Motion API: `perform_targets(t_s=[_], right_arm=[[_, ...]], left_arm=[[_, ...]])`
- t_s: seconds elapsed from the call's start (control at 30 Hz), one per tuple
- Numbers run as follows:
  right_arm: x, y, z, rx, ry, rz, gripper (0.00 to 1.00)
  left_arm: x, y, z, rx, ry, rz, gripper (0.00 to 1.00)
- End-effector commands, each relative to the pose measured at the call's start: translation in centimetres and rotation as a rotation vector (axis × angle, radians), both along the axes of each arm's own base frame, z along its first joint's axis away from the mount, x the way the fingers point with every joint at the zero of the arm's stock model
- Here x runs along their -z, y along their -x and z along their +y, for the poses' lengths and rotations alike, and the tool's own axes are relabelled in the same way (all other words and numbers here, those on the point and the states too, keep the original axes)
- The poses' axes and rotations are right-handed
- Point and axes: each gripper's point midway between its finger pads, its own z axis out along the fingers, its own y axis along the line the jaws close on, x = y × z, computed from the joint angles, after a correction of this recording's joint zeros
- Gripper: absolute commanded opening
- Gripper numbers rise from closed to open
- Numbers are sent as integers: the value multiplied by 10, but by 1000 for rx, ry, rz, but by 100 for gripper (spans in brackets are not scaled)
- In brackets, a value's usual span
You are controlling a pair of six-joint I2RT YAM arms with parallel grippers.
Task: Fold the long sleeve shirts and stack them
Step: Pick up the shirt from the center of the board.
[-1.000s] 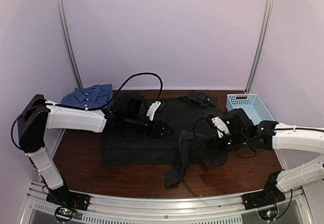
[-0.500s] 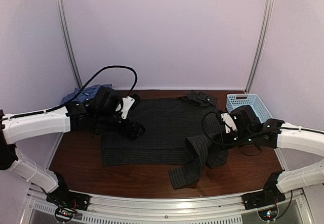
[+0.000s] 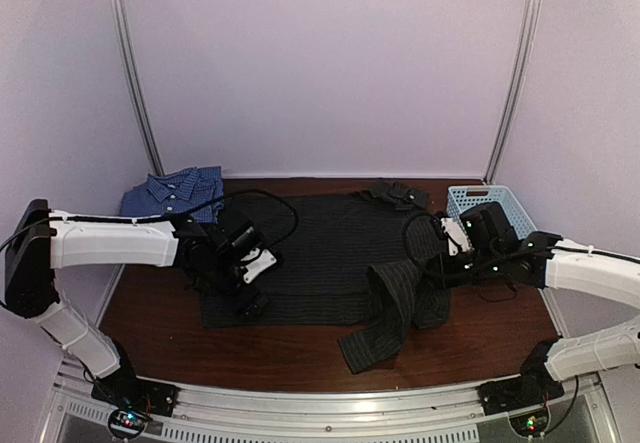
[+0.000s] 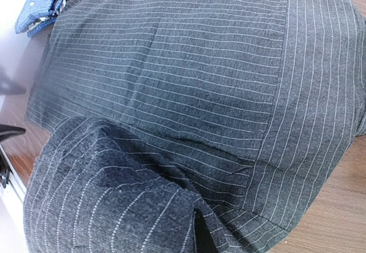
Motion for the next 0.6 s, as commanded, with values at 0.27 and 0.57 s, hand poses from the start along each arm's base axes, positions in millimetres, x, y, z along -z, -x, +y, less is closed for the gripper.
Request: perform_targets(t_s=[0.27, 0.57], right_arm=[[-24, -26, -10, 29, -65, -19, 0], [-21, -35, -16, 35, -58, -1, 0]], left_arm=[[52, 18, 0, 84, -66, 139, 71], [70, 13, 13, 64, -155, 132, 58]])
